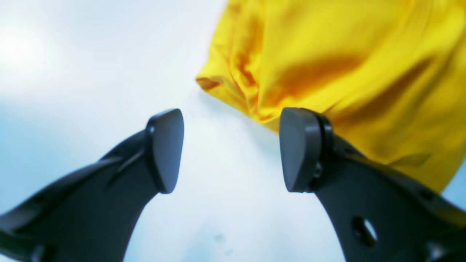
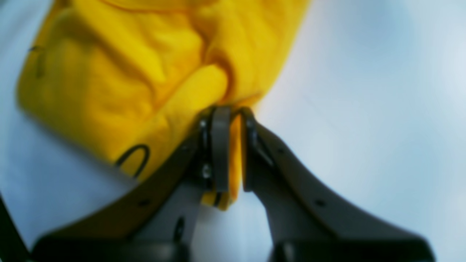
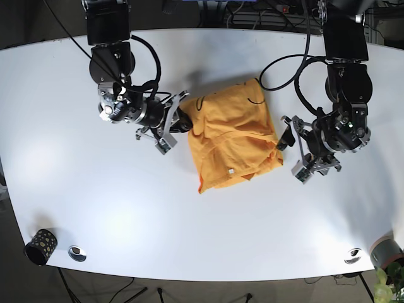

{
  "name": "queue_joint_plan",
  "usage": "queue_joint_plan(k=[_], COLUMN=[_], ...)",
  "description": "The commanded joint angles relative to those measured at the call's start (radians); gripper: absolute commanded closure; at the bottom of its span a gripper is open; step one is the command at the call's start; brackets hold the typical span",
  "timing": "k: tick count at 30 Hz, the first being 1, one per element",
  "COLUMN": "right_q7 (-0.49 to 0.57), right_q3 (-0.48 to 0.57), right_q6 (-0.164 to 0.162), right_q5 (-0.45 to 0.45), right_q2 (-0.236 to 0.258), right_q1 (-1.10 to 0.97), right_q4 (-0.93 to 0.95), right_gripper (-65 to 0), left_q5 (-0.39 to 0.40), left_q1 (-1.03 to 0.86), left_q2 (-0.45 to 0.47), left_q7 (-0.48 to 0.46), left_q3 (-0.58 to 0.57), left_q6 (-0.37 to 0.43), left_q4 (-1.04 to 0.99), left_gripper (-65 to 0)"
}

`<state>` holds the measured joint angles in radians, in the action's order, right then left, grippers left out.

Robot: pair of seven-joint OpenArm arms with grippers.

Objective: Fold the T-shirt properly
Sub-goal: 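Slide the orange bundle away with the left gripper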

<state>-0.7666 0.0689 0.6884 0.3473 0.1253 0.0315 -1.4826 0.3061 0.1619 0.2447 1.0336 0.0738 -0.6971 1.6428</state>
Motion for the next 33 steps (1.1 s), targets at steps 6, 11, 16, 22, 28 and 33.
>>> queue_joint_plan(k=[6,11,16,22,28,33], right_q7=[0.017,0.017,0.017,-0.038,-0.047,-0.047], right_q3=[0.134,0.161,0.128,-0.016,-0.097,-0.122], right_q6=[0.01,0.01,0.01,0.01,0.01,0.01], right_q5=[0.025,0.032,0.034,0.035,0.035,0.035], right_q2=[-0.06,-0.068,-0.026,-0.013,-0.008,0.006], right_q1=[-0.04,-0.043,-0.041,-0.035,-0.015,-0.015], right_q4=[-0.056,-0.057,-0.102,-0.115,-0.111,-0.115], right_gripper=[-4.4,-4.3,-4.3,-4.3,-4.3,-4.3], left_q5=[0.008,-0.018,-0.028,-0.029,-0.031,-0.087], left_q1=[-0.034,-0.083,-0.107,-0.126,-0.134,-0.135], left_q2=[-0.061,-0.092,-0.141,-0.172,-0.203,-0.198], left_q7=[0.014,0.011,0.007,-0.051,-0.135,-0.246], left_q3=[0.057,-0.002,-0.022,-0.064,-0.072,-0.136], left_q6=[-0.001,0.127,0.218,0.343,0.402,0.402], left_q4=[0.191,0.238,0.244,0.228,0.099,-0.045], left_gripper=[-38.6,-42.5,-50.4,-53.7,-54.7,-54.7])
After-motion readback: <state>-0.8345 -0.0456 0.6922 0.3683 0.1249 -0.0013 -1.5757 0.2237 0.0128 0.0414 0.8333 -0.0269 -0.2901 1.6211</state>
